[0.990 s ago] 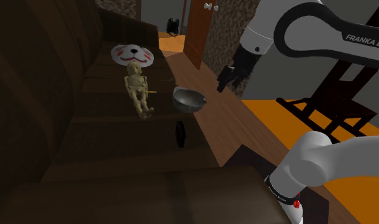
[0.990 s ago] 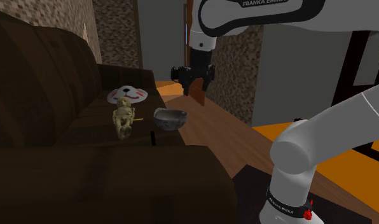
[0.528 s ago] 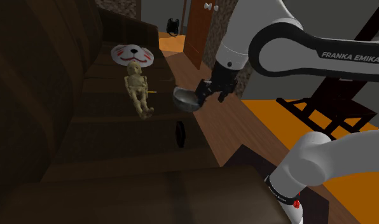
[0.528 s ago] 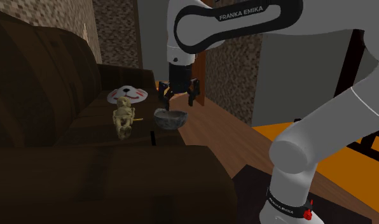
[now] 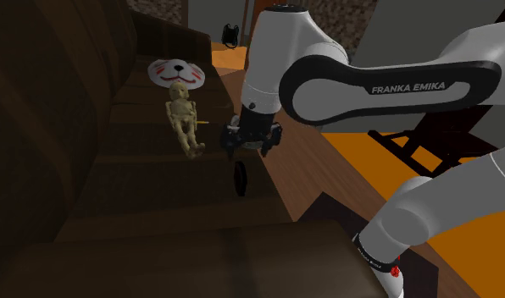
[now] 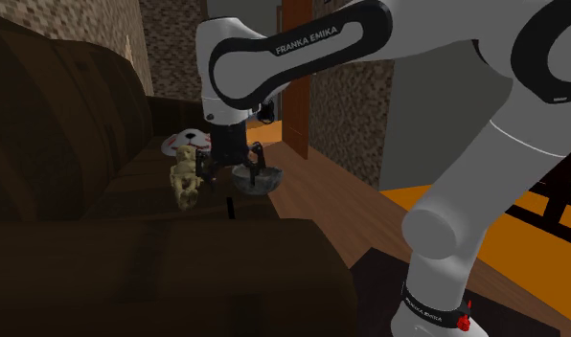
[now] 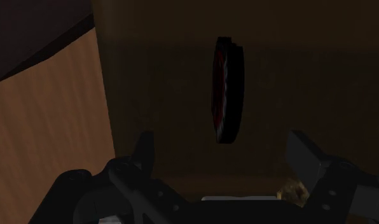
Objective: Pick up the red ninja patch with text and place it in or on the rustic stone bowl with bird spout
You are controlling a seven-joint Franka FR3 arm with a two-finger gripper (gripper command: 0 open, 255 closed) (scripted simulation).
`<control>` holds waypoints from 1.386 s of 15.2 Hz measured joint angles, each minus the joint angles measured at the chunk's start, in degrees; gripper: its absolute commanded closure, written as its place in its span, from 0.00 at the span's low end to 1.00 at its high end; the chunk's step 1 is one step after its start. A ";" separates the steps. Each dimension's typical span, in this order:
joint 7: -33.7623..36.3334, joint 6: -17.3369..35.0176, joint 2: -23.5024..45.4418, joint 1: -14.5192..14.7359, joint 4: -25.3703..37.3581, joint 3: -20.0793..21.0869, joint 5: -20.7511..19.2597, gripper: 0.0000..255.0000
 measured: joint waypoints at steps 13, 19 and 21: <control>3.51 6.40 3.91 -1.01 -3.19 2.75 -1.12 0.00; 3.51 6.42 3.91 -1.01 -3.22 2.75 -1.11 1.00; 3.52 6.46 3.87 -1.00 -3.15 2.75 -1.10 1.00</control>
